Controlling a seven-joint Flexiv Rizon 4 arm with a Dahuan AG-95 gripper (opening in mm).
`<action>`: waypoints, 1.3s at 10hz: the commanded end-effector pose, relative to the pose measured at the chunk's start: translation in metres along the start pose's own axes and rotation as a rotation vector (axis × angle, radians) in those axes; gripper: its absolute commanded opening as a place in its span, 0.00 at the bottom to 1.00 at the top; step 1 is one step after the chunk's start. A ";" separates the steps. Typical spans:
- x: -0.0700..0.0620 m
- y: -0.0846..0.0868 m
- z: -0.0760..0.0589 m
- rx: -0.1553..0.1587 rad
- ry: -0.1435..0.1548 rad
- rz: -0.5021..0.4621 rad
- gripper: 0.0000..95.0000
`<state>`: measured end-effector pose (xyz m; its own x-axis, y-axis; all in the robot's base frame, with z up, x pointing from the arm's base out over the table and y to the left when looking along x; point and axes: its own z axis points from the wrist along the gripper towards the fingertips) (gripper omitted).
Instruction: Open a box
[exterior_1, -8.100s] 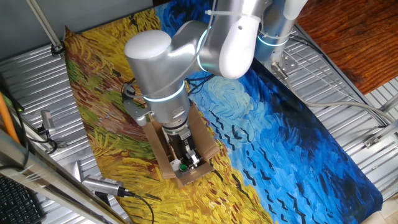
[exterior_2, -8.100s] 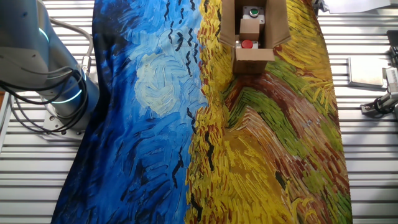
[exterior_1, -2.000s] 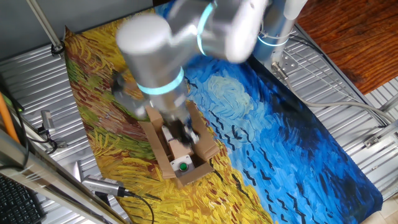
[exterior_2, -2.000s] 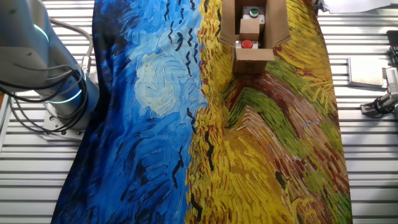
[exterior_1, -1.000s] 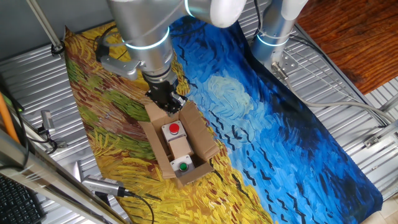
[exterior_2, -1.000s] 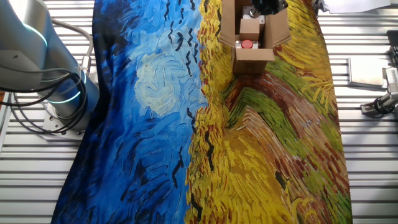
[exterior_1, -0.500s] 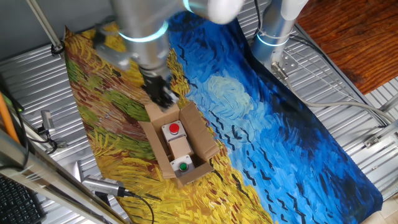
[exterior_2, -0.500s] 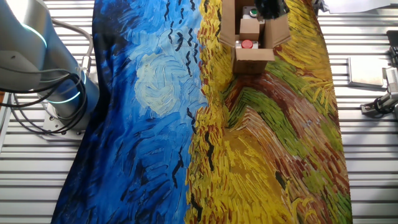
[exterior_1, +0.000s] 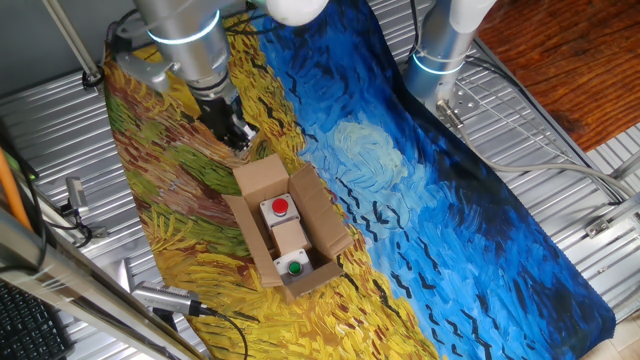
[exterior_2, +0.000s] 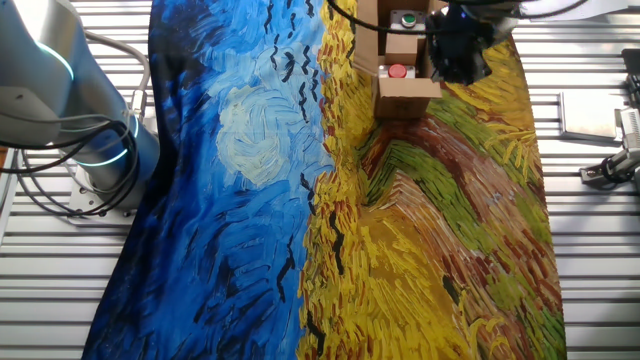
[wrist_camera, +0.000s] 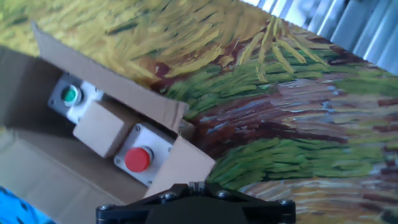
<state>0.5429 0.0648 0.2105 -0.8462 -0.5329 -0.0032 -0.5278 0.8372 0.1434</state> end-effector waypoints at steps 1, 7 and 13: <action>0.002 -0.003 0.002 -0.007 0.021 -0.031 0.00; 0.002 -0.003 0.002 0.015 0.032 0.112 0.00; 0.019 -0.077 0.022 -0.007 0.018 -0.041 0.00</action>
<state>0.5661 -0.0080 0.1765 -0.8843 -0.4663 0.0259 -0.4594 0.8786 0.1305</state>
